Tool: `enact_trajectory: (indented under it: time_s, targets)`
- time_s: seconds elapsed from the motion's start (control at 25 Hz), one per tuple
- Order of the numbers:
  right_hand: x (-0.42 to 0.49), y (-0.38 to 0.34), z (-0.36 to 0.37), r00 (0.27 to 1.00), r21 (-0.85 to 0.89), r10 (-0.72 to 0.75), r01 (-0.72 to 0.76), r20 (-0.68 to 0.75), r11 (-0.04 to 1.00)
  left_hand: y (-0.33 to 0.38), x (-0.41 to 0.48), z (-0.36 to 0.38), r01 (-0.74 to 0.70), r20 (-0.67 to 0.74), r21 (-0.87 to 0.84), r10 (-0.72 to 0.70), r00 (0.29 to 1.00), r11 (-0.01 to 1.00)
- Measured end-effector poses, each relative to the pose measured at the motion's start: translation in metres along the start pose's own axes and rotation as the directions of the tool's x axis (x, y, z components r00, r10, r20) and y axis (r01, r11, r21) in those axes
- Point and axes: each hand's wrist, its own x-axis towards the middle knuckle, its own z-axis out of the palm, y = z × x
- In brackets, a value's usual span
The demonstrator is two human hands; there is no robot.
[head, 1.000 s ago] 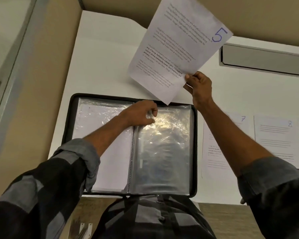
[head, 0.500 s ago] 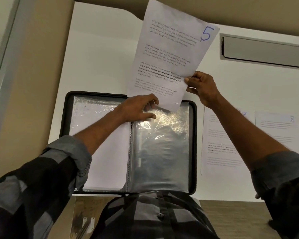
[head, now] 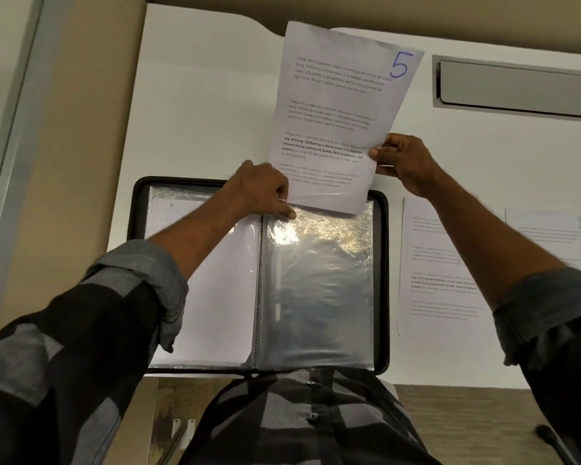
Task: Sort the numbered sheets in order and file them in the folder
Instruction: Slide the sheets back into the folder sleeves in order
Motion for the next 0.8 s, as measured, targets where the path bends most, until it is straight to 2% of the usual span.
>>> enact_trajectory:
  time_s: [0.12, 0.32, 0.52, 0.68, 0.8]
  targets:
    - [0.003, 0.002, 0.002, 0.999, 0.002, 0.016, -0.016, 0.032, 1.0, 0.0, 0.005, 0.0, -0.008, 0.003, 0.035, 0.008, 1.0, 0.999]
    - [0.01, 0.004, -0.004, 0.998, -0.022, 0.018, -0.017, 0.056, 1.0, -0.007, 0.013, 0.011, -0.097, 0.006, -0.078, 0.098, 0.995, 0.992]
    - [0.013, 0.007, -0.006, 0.997, -0.022, 0.035, -0.034, 0.067, 0.999, -0.012, 0.014, 0.013, -0.162, 0.063, -0.101, 0.169, 0.984, 0.982]
    - [0.013, 0.015, -0.005, 0.995, -0.012, 0.062, -0.062, 0.081, 0.998, -0.021, 0.009, 0.016, -0.151, 0.074, -0.354, 0.188, 0.979, 0.923]
    - [0.009, 0.029, -0.001, 0.992, -0.005, 0.085, -0.085, 0.089, 0.996, -0.021, 0.004, 0.025, -0.167, -0.004, -0.381, 0.179, 0.984, 0.91]
